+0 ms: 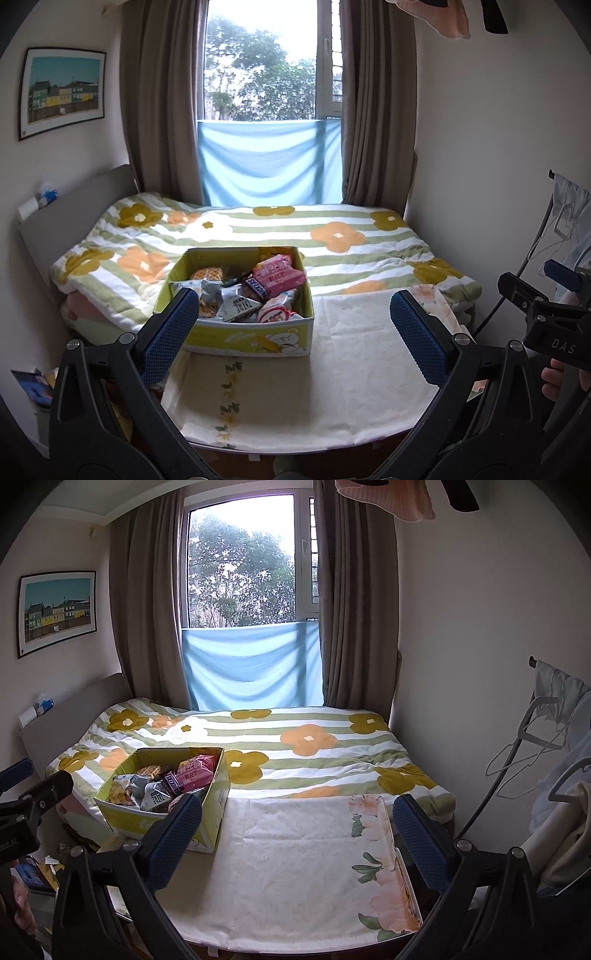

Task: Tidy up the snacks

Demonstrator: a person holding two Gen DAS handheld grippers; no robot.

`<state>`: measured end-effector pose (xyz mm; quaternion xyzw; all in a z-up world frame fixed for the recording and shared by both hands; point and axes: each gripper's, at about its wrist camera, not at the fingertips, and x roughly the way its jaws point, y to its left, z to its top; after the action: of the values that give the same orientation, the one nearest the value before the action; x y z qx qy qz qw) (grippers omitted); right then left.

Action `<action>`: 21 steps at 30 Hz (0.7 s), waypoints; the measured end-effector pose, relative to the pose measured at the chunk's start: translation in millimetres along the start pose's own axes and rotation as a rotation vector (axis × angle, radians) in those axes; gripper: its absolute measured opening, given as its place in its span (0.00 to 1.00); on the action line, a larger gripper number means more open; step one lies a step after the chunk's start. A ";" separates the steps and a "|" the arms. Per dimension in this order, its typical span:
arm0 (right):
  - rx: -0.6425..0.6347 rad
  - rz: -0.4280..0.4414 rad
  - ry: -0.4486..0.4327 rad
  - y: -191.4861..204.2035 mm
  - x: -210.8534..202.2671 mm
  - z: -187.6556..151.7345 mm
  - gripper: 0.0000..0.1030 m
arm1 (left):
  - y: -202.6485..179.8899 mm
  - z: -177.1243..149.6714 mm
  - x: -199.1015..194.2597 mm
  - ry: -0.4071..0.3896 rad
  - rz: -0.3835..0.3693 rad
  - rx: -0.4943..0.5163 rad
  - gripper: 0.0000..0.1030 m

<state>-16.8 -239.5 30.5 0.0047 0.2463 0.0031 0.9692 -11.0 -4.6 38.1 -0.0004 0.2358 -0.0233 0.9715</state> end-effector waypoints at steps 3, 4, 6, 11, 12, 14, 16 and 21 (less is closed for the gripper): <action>0.000 -0.002 0.003 0.7 1.2 0.6 1.00 | 0.7 1.0 2.1 0.002 -0.002 0.002 1.00; -0.001 -0.005 0.003 1.3 2.1 0.9 1.00 | 1.1 1.1 2.8 0.003 -0.002 0.003 1.00; 0.000 -0.006 0.003 2.2 2.5 1.1 1.00 | 1.7 1.3 3.6 0.006 -0.001 0.002 1.00; -0.003 -0.004 0.008 3.0 4.4 1.2 1.00 | 5.1 1.3 4.4 0.009 0.001 -0.001 1.00; -0.003 -0.004 0.009 3.1 4.7 1.3 1.00 | 5.5 1.1 4.5 0.008 0.003 -0.001 1.00; -0.003 -0.004 0.008 3.3 4.8 1.4 1.00 | 5.9 1.2 4.3 0.009 0.003 -0.002 1.00; -0.004 -0.004 0.008 3.3 4.9 1.5 1.00 | 6.6 1.1 4.6 0.009 0.003 -0.004 1.00; -0.003 -0.004 0.011 3.7 5.2 1.7 1.00 | 7.5 1.1 5.4 0.010 0.003 -0.006 1.00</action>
<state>-11.5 -235.8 29.6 0.0025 0.2515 0.0014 0.9678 -5.3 2.7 36.6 -0.0027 0.2406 -0.0211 0.9704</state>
